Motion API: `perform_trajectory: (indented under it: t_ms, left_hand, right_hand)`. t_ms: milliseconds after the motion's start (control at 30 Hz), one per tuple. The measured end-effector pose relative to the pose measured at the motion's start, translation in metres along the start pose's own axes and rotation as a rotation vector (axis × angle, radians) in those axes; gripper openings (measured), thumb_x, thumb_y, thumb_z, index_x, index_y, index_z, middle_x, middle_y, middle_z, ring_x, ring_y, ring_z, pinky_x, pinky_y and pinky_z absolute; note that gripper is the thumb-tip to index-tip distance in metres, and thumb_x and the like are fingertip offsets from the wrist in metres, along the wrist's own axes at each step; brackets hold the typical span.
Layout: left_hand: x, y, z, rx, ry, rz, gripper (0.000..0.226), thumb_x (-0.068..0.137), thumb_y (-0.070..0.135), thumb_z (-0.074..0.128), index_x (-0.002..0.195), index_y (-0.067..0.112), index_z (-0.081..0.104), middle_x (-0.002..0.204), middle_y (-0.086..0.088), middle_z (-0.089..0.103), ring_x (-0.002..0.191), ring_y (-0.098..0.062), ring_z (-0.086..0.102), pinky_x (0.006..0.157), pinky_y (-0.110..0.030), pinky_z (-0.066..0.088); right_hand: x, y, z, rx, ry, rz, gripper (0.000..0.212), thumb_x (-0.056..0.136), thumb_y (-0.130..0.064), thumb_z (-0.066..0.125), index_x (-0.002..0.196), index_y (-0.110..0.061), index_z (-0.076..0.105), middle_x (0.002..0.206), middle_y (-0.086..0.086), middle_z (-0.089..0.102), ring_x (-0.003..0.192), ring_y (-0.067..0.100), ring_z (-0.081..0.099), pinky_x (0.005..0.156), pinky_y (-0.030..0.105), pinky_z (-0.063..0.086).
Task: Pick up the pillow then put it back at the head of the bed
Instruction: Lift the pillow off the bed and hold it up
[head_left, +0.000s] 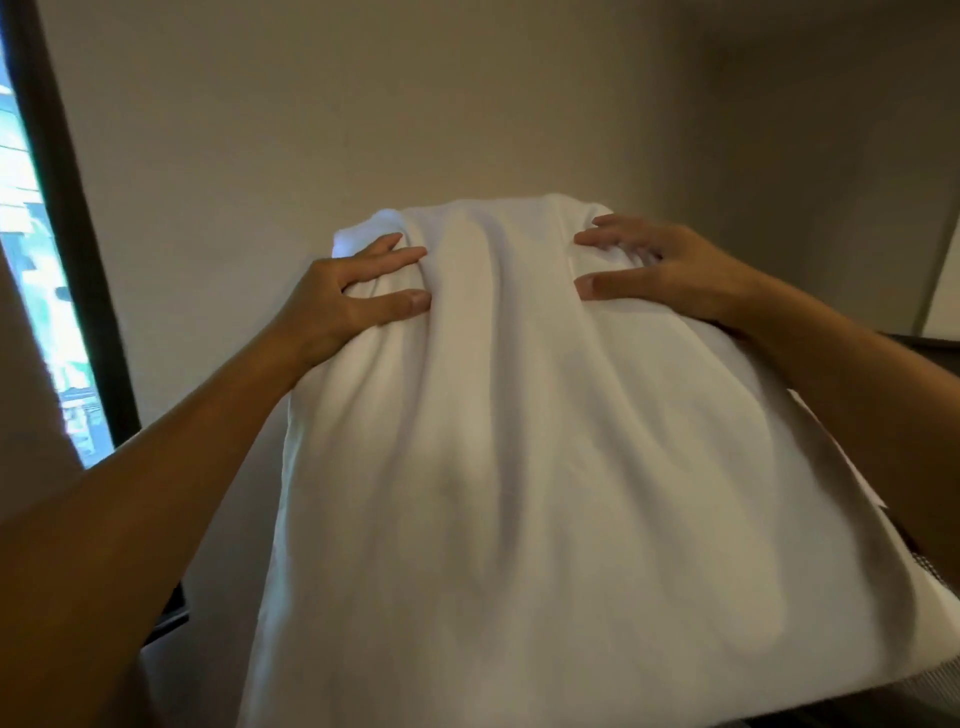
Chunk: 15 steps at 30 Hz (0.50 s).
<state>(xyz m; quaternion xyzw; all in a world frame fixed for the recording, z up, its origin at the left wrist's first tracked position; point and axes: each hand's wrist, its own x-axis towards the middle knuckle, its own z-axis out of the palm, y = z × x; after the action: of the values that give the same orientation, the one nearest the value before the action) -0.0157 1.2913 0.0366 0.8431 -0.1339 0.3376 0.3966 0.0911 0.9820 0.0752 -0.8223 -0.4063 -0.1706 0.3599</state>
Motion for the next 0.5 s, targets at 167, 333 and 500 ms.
perform_trajectory:
  t_ms: [167,333,500]
  left_hand:
    - [0.067,-0.010,0.028,-0.052,-0.034,0.030,0.046,0.077,0.035,0.077,0.119,0.045,0.061,0.148,0.017,0.044,0.133,0.003,0.041,0.105,-0.020,0.031]
    - [0.116,-0.024,0.062,-0.095,-0.070,0.019,0.046,0.080,0.030,0.075,0.124,0.035,0.064,0.133,0.023,0.051,0.120,0.006,0.048,0.084,-0.004,0.036]
    - [0.154,-0.034,0.086,-0.152,-0.146,0.002,0.041,0.080,0.031,0.075,0.120,0.037,0.067,0.138,0.015,0.054,0.124,-0.001,0.051,0.096,-0.020,0.038]
  right_hand:
    - [0.027,0.030,-0.035,-0.005,0.018,0.074,0.065,0.059,-0.061,0.075,0.120,-0.042,0.063,0.145,-0.016,0.043,0.128,0.005,0.043,0.102,0.023,0.028]
    - [0.047,0.063,-0.050,-0.026,0.044,0.164,0.065,0.051,-0.066,0.075,0.113,-0.045,0.066,0.140,-0.017,0.050,0.127,0.005,0.046,0.105,0.027,0.032]
    - [0.055,0.090,-0.062,-0.036,0.070,0.237,0.080,0.038,-0.076,0.073,0.112,-0.044,0.068,0.131,-0.018,0.058,0.119,0.004,0.054,0.104,0.029,0.038]
